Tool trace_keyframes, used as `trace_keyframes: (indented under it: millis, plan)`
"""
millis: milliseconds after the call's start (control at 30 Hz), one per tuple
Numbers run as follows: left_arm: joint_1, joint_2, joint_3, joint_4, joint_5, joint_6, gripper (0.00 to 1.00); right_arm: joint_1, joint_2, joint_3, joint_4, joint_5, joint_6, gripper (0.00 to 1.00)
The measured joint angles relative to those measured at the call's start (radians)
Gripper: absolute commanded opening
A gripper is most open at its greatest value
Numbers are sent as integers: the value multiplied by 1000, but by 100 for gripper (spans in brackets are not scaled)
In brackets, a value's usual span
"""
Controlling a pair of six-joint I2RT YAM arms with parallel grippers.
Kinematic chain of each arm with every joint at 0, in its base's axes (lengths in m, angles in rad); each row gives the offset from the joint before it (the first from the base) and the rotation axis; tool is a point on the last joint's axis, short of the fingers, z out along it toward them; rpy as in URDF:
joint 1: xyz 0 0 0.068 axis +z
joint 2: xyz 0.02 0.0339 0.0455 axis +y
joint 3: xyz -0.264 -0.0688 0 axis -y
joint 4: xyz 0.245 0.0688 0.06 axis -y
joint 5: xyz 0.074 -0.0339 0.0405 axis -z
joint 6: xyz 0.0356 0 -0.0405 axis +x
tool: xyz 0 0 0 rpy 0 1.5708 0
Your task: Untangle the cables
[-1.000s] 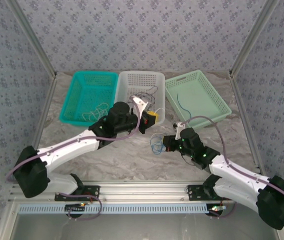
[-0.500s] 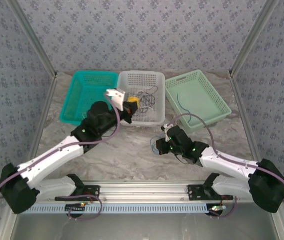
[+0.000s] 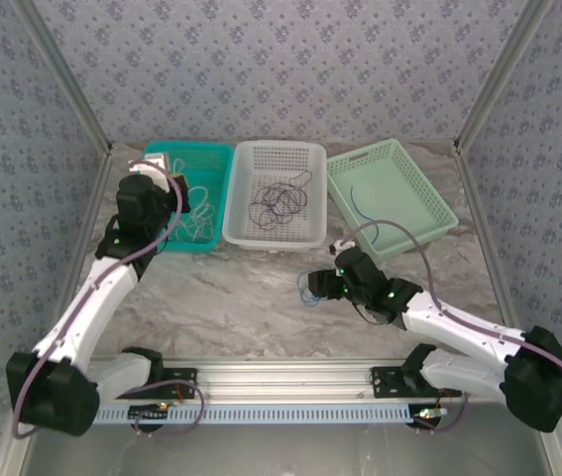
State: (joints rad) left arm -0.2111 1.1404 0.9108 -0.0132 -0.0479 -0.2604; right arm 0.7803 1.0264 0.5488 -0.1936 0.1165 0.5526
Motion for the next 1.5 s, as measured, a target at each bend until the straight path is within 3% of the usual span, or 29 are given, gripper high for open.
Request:
trace_keyframes:
  millis: [100, 200, 300, 400, 533, 733, 1033, 1133, 1267, 1500]
  plan:
    - [48, 93, 8, -30, 9, -16, 9, -42, -32, 0, -56, 12, 17, 68]
    - [75, 151, 18, -50, 9, -39, 28, -77, -30, 0, -89, 0, 32, 67]
    - [89, 192, 56, -83, 22, -69, 57, -87, 6, 0, -90, -31, 38, 68]
    - [81, 211, 78, -93, 51, -89, 98, -87, 84, 17, -94, -56, 43, 67]
    - [2, 201, 77, -105, 35, -77, 99, -99, 204, 63, -95, -82, 73, 60]
    - [-133, 86, 29, -91, 24, -36, 99, -127, 277, 77, -89, -92, 137, 58]
    - [-212, -6, -46, -63, 8, -2, 99, -133, 357, 86, -47, -113, 183, 56]
    - [-229, -14, -65, -65, 5, 2, 99, -134, 373, 86, -23, -119, 198, 42]
    - [-241, -27, -76, -58, 6, 7, 99, -135, 386, 87, -11, -132, 208, 14]
    - [-283, -32, -109, -37, 37, 20, 99, -121, 348, 70, -41, -128, 212, 2]
